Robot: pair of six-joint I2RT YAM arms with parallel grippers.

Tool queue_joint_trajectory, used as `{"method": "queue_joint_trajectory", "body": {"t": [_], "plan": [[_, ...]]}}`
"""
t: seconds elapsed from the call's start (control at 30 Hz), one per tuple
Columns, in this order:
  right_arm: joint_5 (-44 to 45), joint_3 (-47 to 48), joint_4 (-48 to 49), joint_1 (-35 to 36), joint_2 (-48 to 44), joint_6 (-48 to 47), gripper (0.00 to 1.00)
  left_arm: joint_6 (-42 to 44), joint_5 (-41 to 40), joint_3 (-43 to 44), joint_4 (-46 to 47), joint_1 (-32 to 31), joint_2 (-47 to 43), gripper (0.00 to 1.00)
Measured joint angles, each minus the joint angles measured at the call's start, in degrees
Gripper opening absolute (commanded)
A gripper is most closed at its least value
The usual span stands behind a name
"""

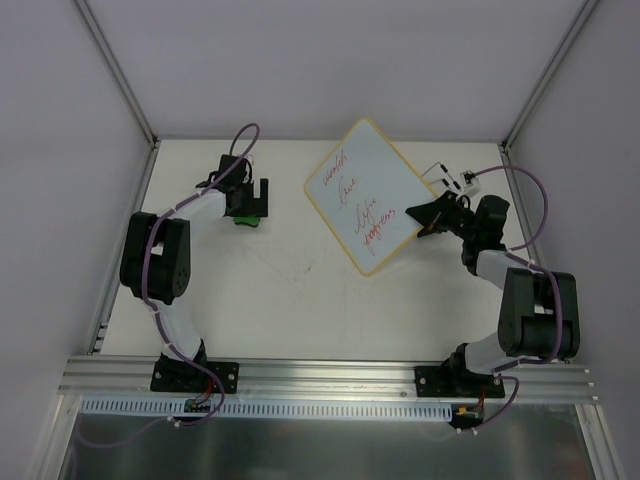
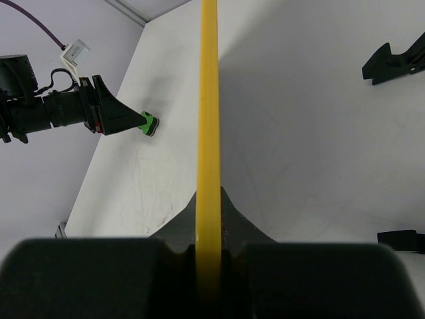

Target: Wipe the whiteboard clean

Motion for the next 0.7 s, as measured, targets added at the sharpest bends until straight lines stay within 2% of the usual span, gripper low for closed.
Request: {"method": "queue_joint_trajectory", "body": {"t": [0.23, 0.7], "plan": [[0.0, 0.0, 0.0, 0.0, 0.0, 0.0, 0.00, 1.9, 0.1, 2.7, -1.5, 0.0, 1.7, 0.94], [0.0, 0.0, 0.0, 0.0, 0.0, 0.0, 0.00, 1.7, -0.5, 7.2, -7.9, 0.0, 6.5, 0.95]]}}
